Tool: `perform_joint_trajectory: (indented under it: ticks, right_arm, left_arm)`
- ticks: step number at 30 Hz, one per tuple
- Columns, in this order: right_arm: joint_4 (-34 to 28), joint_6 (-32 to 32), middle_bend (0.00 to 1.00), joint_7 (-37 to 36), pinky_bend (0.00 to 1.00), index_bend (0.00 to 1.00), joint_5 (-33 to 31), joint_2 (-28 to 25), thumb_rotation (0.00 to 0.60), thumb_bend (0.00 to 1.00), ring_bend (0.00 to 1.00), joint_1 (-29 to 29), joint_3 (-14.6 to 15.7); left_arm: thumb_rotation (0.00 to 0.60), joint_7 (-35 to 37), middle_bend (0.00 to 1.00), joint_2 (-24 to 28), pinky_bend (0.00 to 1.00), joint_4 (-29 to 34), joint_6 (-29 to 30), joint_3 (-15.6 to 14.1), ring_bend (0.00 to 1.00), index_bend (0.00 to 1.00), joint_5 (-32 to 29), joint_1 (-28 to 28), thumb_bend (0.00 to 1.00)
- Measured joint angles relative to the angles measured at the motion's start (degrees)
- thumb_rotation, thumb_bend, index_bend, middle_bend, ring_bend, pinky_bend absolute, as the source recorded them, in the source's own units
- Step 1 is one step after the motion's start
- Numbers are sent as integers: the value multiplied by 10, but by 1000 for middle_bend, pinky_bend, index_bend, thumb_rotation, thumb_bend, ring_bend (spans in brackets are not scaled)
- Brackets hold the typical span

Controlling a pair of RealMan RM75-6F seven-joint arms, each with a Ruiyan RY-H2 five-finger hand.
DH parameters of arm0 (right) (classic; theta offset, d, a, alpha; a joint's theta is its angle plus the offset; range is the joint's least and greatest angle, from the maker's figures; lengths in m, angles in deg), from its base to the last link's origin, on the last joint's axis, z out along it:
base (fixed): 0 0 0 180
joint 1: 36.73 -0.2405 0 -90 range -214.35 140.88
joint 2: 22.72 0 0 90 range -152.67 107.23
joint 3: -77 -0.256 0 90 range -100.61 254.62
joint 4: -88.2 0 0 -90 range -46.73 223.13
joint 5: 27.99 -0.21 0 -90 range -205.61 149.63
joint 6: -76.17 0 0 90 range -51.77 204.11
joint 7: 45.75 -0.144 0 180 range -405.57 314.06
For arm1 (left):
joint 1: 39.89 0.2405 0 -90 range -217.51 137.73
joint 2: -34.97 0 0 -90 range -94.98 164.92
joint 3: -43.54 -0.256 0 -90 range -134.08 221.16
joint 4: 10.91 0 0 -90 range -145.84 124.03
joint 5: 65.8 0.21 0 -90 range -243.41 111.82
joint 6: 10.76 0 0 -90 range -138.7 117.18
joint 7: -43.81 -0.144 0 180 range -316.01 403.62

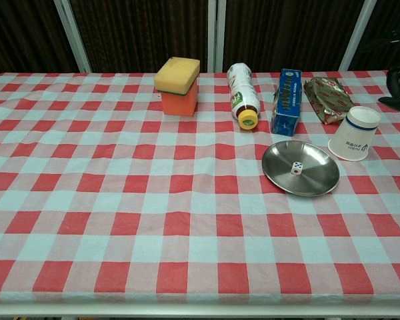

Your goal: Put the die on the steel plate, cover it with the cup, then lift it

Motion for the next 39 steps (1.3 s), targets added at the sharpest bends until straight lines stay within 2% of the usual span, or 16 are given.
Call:
perform_joint_trajectory:
  ticks: [1, 3, 5, 8, 16, 24, 29, 33, 39]
  right_arm:
    - [5, 2, 404, -28, 446, 199, -4, -5, 600, 204, 308, 6, -1]
    - [18, 13, 298, -69, 275, 202, -13, -10, 600, 165, 162, 13, -2]
    - [42, 37, 238, -112, 178, 192, -24, -11, 600, 130, 79, 15, -3]
    - [89, 82, 196, -144, 123, 170, -38, -3, 600, 107, 26, 10, -6]
    - [210, 181, 180, -210, 108, 153, -45, 68, 600, 90, 16, -38, -14]
    - [259, 216, 193, -253, 107, 167, -20, 113, 600, 117, 25, -68, -11]
    - [284, 224, 229, -259, 108, 335, -18, 131, 600, 230, 29, -76, -13]
    - [296, 222, 255, -253, 107, 458, -26, 142, 600, 257, 47, -79, -19]
    - [254, 191, 266, -267, 107, 480, -1, 124, 600, 259, 47, -74, -17]
  left_arm:
    - [600, 0, 144, 0, 32, 0, -1, 0, 46, 193, 1, -1, 27]
    - [600, -2, 144, 0, 32, 2, -3, -1, 46, 193, 2, -2, 27]
    - [600, -4, 145, 1, 32, 5, -1, -1, 46, 193, 4, -3, 27]
    - [600, -7, 145, 3, 32, 8, 0, 0, 46, 193, 4, -2, 27]
    - [600, -15, 145, 9, 32, 18, 2, -2, 47, 193, -1, 2, 27]
    - [600, -17, 145, 10, 32, 21, 0, -2, 46, 193, -2, 1, 26]
    - [600, -15, 145, 10, 32, 20, -3, -2, 46, 193, -3, 1, 27]
    - [600, -13, 145, 9, 32, 19, -1, -2, 46, 193, -5, 3, 26]
    - [600, -10, 145, 8, 32, 16, -2, -2, 46, 193, -6, 4, 26]
